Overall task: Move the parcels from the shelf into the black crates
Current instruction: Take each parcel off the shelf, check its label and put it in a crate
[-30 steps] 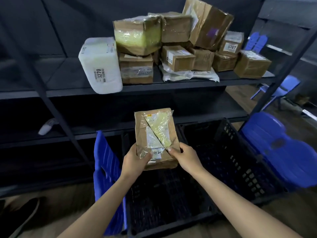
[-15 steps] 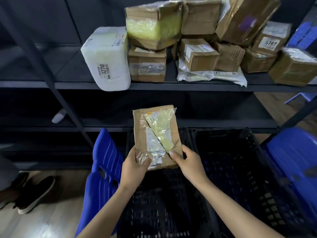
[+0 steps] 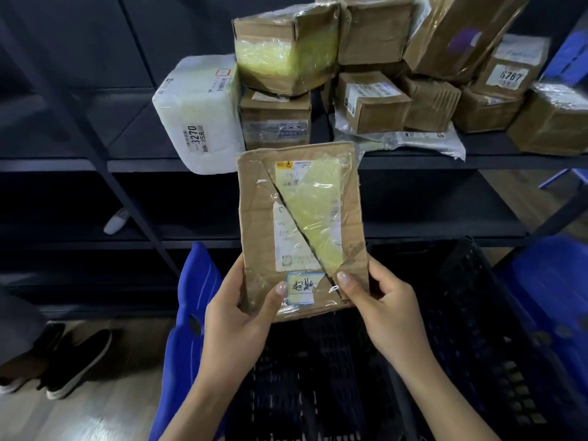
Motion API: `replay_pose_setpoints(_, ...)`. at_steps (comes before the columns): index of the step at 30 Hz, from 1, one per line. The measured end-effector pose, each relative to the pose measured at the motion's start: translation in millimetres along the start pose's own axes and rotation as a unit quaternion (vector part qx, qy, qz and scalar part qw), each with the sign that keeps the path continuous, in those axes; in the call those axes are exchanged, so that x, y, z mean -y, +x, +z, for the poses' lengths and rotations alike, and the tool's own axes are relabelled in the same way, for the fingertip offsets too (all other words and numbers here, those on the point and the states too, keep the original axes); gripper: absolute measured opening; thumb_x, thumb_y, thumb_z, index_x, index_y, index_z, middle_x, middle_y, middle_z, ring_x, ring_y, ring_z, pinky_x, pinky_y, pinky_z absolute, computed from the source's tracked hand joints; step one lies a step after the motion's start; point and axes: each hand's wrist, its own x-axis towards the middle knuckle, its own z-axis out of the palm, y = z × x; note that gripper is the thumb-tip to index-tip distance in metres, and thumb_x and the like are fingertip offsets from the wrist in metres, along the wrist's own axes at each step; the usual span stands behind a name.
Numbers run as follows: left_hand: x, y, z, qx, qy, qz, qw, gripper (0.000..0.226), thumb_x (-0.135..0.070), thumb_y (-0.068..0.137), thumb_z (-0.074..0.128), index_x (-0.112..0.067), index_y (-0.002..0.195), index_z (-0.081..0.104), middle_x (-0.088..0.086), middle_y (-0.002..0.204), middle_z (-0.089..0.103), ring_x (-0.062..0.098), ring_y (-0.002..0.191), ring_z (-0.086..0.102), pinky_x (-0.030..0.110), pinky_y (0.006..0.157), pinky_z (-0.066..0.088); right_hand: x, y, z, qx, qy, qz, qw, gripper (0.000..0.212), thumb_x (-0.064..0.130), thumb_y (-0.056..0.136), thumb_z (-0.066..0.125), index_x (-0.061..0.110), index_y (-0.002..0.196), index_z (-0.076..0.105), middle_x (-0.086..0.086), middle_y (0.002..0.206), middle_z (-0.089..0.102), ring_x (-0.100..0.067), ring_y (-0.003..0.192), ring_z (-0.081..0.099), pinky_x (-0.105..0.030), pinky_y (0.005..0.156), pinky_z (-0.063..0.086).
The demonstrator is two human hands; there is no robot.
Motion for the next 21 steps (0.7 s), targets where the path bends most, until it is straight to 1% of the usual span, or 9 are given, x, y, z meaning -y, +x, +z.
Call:
replay_pose_setpoints(2,7,4,2,0.006,0.011,-0.003,1.000,0.053,-0.041,0.077,0.065,-0.025,0.127,0.056,-0.019,0.101,0.071,-0.001,0.093,0.067,0.008,0.073,0.050,-8,3,1,0.002,0.002,0.009,1.000,0.039,0.050,0.080,0.062,0.036,0.117,0.064,0.024,0.105,0.069,0.000,0.096,0.066,-0.016,0.086,0.051)
replay_pose_setpoints(4,21,7,6,0.010,0.025,-0.016,1.000,0.053,-0.040,0.079,0.064,-0.025,0.128,0.055,-0.022,0.102,0.070,-0.003,0.096,0.065,0.008,0.076,0.050,-22,7,4,0.005,-0.004,0.025,1.000,0.026,0.044,0.083,0.062,0.040,0.109,0.065,0.025,0.102,0.070,0.007,0.098,0.063,-0.008,0.082,0.047)
replay_pose_setpoints(7,54,12,11,0.020,0.054,-0.057,0.997,0.044,-0.030,0.085,0.066,-0.027,0.127,0.055,-0.025,0.102,0.068,-0.005,0.098,0.063,0.012,0.077,0.052,-52,12,12,0.016,-0.028,0.065,0.997,0.015,0.039,0.086,0.064,0.043,0.101,0.065,0.027,0.097,0.070,0.005,0.092,0.064,-0.008,0.079,0.046)
replay_pose_setpoints(10,90,15,14,0.032,0.102,-0.113,0.988,0.039,-0.028,0.086,0.068,-0.032,0.123,0.055,-0.028,0.099,0.067,-0.008,0.093,0.062,0.017,0.077,0.052,-88,18,21,0.023,-0.048,0.112,0.992,0.015,0.034,0.087,0.066,0.038,0.101,0.068,0.024,0.095,0.071,0.004,0.093,0.065,-0.007,0.078,0.045)
replay_pose_setpoints(11,102,16,15,0.037,0.117,-0.130,0.984,0.037,-0.030,0.085,0.068,-0.033,0.120,0.056,-0.027,0.098,0.068,-0.008,0.091,0.062,0.018,0.077,0.052,-101,20,25,0.025,-0.054,0.128,0.990,0.017,0.031,0.087,0.066,0.033,0.104,0.069,0.022,0.095,0.072,0.003,0.095,0.065,-0.009,0.081,0.046)
replay_pose_setpoints(13,124,18,18,0.044,0.142,-0.159,0.976,0.034,-0.035,0.084,0.069,-0.034,0.115,0.056,-0.025,0.098,0.068,-0.006,0.092,0.062,0.012,0.072,0.048,-125,26,34,0.037,-0.070,0.160,0.984,0.027,0.028,0.088,0.066,0.023,0.114,0.068,0.014,0.103,0.072,-0.003,0.102,0.064,-0.021,0.092,0.048)
replay_pose_setpoints(15,145,20,22,0.046,0.167,-0.182,0.968,0.040,-0.037,0.083,0.070,-0.033,0.119,0.053,-0.022,0.103,0.067,0.000,0.098,0.061,0.007,0.067,0.042,-147,29,43,0.047,-0.091,0.190,0.976,0.033,0.027,0.089,0.065,0.015,0.119,0.065,0.005,0.110,0.071,-0.010,0.107,0.063,-0.030,0.097,0.047)
replay_pose_setpoints(19,188,27,32,0.044,0.187,-0.214,0.958,0.053,-0.031,0.085,0.070,-0.024,0.132,0.047,-0.022,0.109,0.057,0.005,0.105,0.057,0.002,0.065,0.038,-192,36,60,0.055,-0.129,0.227,0.964,0.035,0.029,0.089,0.064,0.005,0.115,0.063,-0.008,0.112,0.069,-0.022,0.109,0.062,-0.032,0.094,0.046)
replay_pose_setpoints(21,209,31,37,0.043,0.193,-0.224,0.954,0.055,-0.027,0.086,0.069,-0.020,0.135,0.045,-0.023,0.109,0.055,-0.002,0.097,0.054,-0.001,0.060,0.039,-213,40,68,0.057,-0.136,0.243,0.959,0.041,0.030,0.090,0.064,0.005,0.122,0.060,-0.007,0.120,0.066,-0.022,0.116,0.059,-0.030,0.096,0.044)
